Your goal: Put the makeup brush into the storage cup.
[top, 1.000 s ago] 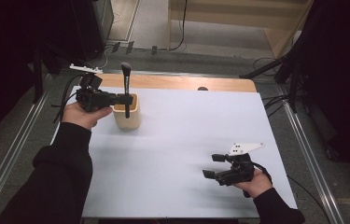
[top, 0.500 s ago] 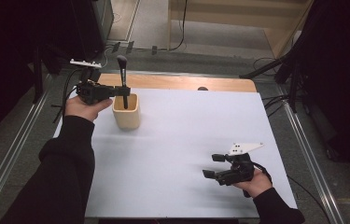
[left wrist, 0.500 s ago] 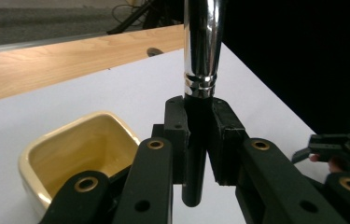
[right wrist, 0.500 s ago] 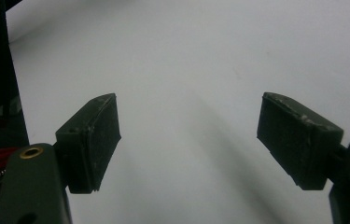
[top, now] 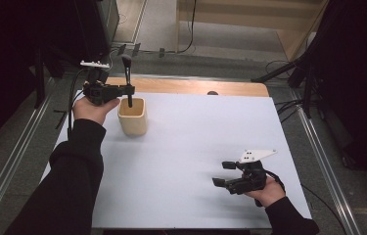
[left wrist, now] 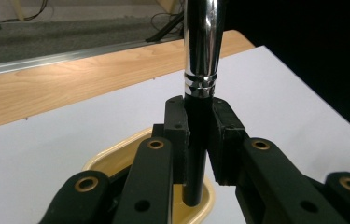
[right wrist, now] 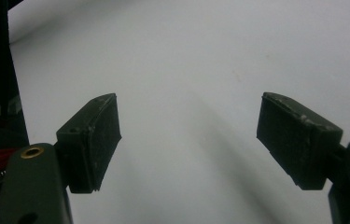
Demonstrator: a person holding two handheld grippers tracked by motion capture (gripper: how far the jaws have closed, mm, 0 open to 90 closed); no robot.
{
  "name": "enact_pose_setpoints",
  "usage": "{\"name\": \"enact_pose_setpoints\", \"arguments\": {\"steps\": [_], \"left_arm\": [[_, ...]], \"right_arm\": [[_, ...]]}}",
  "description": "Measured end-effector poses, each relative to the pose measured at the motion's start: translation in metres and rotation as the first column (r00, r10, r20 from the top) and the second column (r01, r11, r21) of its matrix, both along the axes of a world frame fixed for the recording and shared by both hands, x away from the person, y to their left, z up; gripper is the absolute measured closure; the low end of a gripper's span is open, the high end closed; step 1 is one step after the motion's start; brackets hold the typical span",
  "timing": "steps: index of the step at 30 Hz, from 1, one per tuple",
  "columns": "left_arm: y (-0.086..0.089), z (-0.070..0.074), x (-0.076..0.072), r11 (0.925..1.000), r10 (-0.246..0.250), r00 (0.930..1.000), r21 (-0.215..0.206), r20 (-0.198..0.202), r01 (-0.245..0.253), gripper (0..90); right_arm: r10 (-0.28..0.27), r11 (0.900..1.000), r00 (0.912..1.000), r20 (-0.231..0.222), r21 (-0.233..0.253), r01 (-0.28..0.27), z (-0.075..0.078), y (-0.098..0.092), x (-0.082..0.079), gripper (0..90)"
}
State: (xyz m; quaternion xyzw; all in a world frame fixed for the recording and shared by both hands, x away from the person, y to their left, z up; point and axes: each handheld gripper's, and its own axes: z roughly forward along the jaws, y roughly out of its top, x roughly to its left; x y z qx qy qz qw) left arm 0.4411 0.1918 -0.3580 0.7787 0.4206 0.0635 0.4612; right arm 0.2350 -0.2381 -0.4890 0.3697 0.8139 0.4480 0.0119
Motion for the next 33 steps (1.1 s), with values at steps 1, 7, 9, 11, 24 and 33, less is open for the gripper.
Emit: {"name": "enact_pose_setpoints", "arguments": {"steps": [1,7,9,11,24,33], "left_arm": [[-0.001,-0.001,0.001,1.0000,-0.003,1.0000,0.000,0.001,0.003,80.0],[-0.006,-0.011,0.002,0.9999,-0.011,0.9999,0.012,0.004,0.011,79.9],[-0.007,-0.015,0.002,0.9996,-0.021,0.9998,0.019,0.004,0.021,79.9],[-0.008,-0.018,0.000,0.9997,-0.008,0.9998,0.025,0.021,0.008,79.9],[-0.003,-0.036,-0.007,0.9994,0.024,0.9995,0.025,0.022,-0.024,79.9],[-0.002,-0.048,-0.010,0.9981,0.031,0.9994,0.054,0.017,-0.031,79.8]], "right_arm": [[0.000,1.000,1.0000,0.001,-0.001,0.000,0.000,0.000,0.000,22.8],[-0.004,1.000,1.0000,0.000,0.000,0.004,0.000,0.000,0.001,22.8],[-0.003,1.000,1.0000,0.000,0.002,0.003,0.000,0.000,0.000,22.9],[-0.001,1.000,1.0000,0.004,0.002,0.001,0.001,0.000,-0.001,23.0],[0.004,1.000,0.9999,0.011,0.005,-0.004,0.002,0.000,0.000,23.7],[0.006,1.000,1.0000,0.004,-0.002,-0.006,0.002,0.000,0.000,23.8]]}}
